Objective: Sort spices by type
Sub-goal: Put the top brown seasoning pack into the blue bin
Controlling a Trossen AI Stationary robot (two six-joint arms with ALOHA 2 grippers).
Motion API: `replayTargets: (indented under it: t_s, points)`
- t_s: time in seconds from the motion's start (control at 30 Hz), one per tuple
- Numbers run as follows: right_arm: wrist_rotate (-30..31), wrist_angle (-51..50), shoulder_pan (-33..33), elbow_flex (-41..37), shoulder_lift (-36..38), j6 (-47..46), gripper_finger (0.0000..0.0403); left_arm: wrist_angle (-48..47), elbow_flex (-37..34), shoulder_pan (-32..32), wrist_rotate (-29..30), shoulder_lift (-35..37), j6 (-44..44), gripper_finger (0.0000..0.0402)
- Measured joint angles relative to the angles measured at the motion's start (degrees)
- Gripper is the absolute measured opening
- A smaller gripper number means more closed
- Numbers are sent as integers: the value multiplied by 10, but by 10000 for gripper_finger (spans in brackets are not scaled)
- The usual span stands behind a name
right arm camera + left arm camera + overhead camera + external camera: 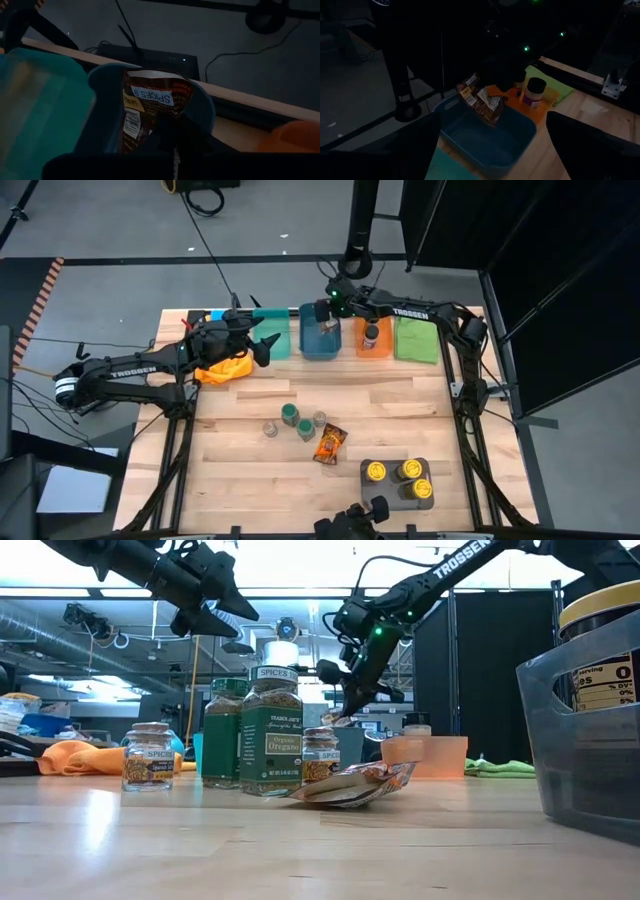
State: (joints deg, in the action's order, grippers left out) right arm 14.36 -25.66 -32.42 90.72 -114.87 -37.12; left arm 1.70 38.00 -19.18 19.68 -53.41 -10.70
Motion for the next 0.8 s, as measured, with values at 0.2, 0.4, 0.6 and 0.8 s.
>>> replayTargets:
  t_s: [0.2, 0.4, 0.6, 0.8]
  points:
    - [-1, 0, 0, 0, 0, 7, 23, 0, 0, 0, 0, 0, 2, 369]
    - [0, -1, 0, 0, 0, 12, 45, 0, 0, 0, 0, 0, 2, 369]
    - [10, 3, 0, 0, 0, 16, 86, 0, 0, 0, 0, 0, 11, 369]
    - [10, 3, 0, 0, 0, 17, 115, 0, 0, 0, 0, 0, 16, 369]
